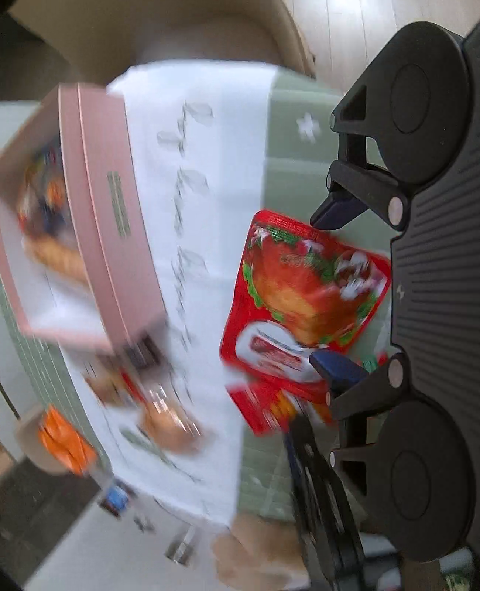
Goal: Organize snacks
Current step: 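Move the open right tool from the box to the red roast duck packet, then grasp the red roast duck packet with the right tool while the left tool grasps the red spicy strip packet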
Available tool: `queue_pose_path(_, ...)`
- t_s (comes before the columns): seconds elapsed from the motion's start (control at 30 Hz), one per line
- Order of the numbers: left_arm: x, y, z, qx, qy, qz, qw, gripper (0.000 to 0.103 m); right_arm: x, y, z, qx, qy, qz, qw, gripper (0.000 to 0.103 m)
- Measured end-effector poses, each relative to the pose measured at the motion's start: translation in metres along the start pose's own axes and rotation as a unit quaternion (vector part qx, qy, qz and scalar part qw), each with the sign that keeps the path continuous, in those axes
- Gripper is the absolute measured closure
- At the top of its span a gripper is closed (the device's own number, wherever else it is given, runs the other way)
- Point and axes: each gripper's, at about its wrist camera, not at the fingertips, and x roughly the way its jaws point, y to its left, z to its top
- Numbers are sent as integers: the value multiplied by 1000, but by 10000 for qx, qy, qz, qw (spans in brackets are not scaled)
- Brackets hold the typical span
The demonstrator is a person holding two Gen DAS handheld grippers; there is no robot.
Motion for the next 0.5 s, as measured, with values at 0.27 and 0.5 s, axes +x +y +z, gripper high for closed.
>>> queue_pose_path(0.27,3,-44,-22,944,-246,138,9951,65,-24,22,-1,-925,-635,-1165,9868,29)
queue_pose_path(0.5,0,-21,-21,928,-346,497,9938,48,-22,31,-13,-1471,-657,-1335,9779,29)
